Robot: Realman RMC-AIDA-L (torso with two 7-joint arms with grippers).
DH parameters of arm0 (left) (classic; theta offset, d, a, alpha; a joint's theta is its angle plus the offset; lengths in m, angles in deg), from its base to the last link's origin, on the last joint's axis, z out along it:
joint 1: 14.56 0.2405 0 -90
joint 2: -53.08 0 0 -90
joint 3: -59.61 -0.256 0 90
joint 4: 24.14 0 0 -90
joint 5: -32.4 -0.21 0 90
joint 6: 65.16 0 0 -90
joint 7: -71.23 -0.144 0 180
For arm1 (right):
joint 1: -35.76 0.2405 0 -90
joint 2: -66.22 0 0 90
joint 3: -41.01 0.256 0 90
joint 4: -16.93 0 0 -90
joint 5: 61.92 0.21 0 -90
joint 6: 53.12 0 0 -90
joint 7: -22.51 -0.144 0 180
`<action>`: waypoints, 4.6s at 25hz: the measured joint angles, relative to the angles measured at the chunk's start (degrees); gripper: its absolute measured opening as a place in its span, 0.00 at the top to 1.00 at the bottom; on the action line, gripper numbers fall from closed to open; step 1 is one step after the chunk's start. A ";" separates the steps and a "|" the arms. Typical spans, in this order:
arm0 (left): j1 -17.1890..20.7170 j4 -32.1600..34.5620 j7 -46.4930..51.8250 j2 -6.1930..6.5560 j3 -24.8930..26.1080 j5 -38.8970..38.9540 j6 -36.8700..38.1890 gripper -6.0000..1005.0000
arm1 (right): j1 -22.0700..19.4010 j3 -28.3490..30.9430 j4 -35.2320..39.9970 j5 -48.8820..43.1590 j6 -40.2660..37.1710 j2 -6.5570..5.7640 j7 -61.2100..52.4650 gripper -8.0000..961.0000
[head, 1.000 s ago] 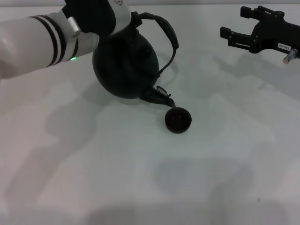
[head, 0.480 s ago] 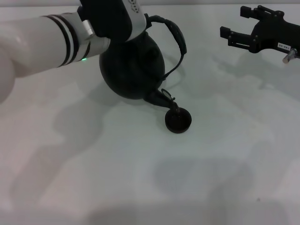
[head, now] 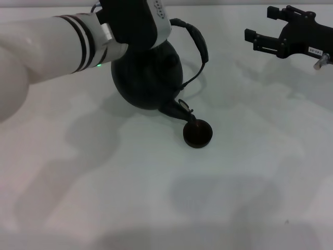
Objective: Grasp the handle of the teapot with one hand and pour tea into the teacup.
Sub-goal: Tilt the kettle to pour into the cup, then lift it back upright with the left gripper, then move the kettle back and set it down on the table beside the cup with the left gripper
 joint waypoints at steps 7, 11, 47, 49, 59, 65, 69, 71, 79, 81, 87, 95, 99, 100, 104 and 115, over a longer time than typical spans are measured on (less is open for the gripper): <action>-0.53 -0.14 0.33 0.00 -0.30 -0.52 0.07 0.90 | 0.00 0.00 0.00 0.00 -0.26 0.00 0.06 0.12; -0.88 -0.22 0.34 0.00 -0.29 -0.54 0.26 0.90 | 0.00 0.00 0.00 0.00 -0.35 0.00 0.40 0.12; -1.85 -1.21 1.12 0.00 0.05 0.93 1.35 0.90 | 0.18 0.00 -0.70 0.00 -1.01 0.04 0.61 0.12; -1.46 -1.05 1.13 0.04 0.36 1.91 1.35 0.90 | 0.18 0.00 -0.70 0.00 -1.03 0.03 0.61 0.12; 2.20 -0.84 -6.28 0.37 9.40 14.87 1.35 0.90 | 0.18 0.00 -0.80 -0.16 -1.09 0.00 0.32 0.12; 4.80 -1.54 -17.88 0.44 17.14 30.54 3.45 0.90 | 0.19 -0.12 -0.80 -0.22 -1.09 0.00 0.16 0.12; 6.10 -3.36 -24.66 0.44 21.61 39.89 6.15 0.90 | 0.24 -0.31 -0.79 -0.21 -1.05 0.00 -0.19 0.12; 6.90 -4.41 -28.70 0.43 24.12 45.20 8.13 0.90 | 0.33 -0.38 -0.79 -0.23 -1.01 0.00 -0.52 0.12; 10.25 -12.62 -48.24 0.34 34.84 66.02 20.81 0.90 | 0.52 -0.53 -0.79 -0.48 -0.86 0.00 -1.21 0.12; 10.81 -15.54 -51.73 0.32 36.73 69.27 23.05 0.90 | 0.53 -0.54 -0.79 -0.58 -0.72 0.00 -1.26 0.12; 12.84 -26.09 -61.18 0.31 43.22 77.11 29.64 0.90 | -0.41 -0.62 -0.75 -0.71 -0.54 -0.17 -1.27 0.12; 14.00 -39.29 -69.80 0.24 55.67 80.38 38.30 0.90 | -1.36 -0.50 -0.67 -0.71 -0.54 -0.20 -1.00 0.12; 14.70 -42.80 -72.51 0.25 58.41 80.39 38.00 0.90 | -1.38 -0.57 -0.70 -0.71 -0.55 -0.16 -0.83 0.12; 14.71 -43.78 -73.07 0.27 58.90 80.39 37.95 0.90 | -1.39 -0.59 -0.70 -0.71 -0.55 -0.16 -0.82 0.12; 14.62 -46.17 -74.85 0.29 59.25 80.26 37.93 0.90 | -1.40 -0.61 -0.70 -0.70 -0.55 -0.08 -0.77 0.12; 11.87 -53.25 -77.75 0.28 59.20 79.98 37.49 0.90 | -1.60 -0.62 -0.90 -0.70 -0.18 0.10 -0.71 0.12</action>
